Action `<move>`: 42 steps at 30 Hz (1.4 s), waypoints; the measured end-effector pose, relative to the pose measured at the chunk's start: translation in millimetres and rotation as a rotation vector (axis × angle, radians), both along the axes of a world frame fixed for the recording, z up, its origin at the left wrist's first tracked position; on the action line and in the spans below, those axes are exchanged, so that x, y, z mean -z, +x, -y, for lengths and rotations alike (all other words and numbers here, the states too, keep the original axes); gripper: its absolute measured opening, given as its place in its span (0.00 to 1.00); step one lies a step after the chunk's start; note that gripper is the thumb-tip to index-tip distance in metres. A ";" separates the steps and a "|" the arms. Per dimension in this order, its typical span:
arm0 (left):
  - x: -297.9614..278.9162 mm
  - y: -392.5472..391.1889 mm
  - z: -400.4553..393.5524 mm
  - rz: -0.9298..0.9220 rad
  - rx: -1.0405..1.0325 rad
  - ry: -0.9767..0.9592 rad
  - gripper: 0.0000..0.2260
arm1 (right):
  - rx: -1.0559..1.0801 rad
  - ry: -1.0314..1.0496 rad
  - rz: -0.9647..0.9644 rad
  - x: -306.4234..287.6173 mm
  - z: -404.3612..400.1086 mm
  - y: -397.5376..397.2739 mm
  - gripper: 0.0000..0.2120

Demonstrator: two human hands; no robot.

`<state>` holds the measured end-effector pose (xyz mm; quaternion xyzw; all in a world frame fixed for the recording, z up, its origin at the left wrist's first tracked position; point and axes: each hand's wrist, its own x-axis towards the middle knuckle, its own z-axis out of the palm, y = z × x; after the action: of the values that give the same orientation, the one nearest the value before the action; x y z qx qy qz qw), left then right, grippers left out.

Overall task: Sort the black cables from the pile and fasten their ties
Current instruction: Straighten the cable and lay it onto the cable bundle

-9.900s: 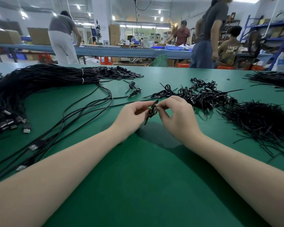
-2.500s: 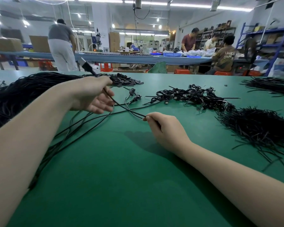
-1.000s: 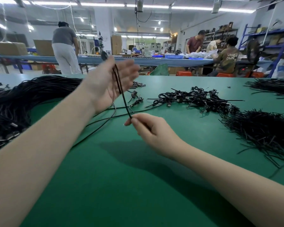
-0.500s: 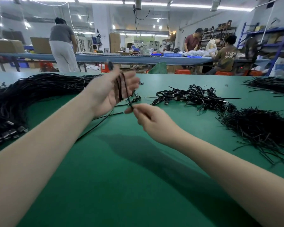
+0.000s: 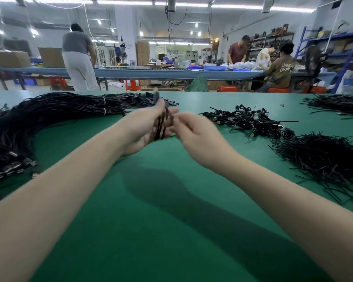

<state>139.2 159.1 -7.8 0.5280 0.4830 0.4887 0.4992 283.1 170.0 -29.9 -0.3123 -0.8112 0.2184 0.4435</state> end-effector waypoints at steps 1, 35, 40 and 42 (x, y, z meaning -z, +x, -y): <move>-2.8 -2.1 -0.5 0.134 0.010 0.036 0.22 | -0.044 -0.019 0.015 4.4 3.4 -5.7 0.15; 34.4 11.6 -13.2 0.426 0.053 -0.125 0.22 | -0.165 -0.705 -0.348 45.7 -18.5 1.8 0.10; 35.3 13.8 -14.3 0.382 0.015 -0.045 0.23 | -0.224 -0.762 -0.341 42.2 -18.9 5.0 0.07; 37.9 15.9 -14.4 0.336 0.000 -0.015 0.21 | -0.234 -0.787 -0.323 42.4 -18.4 6.1 0.07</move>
<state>155.1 173.5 -45.7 0.4353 0.3964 0.5664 0.5767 289.2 188.4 -72.3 -0.3250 -0.6164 0.6056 0.3844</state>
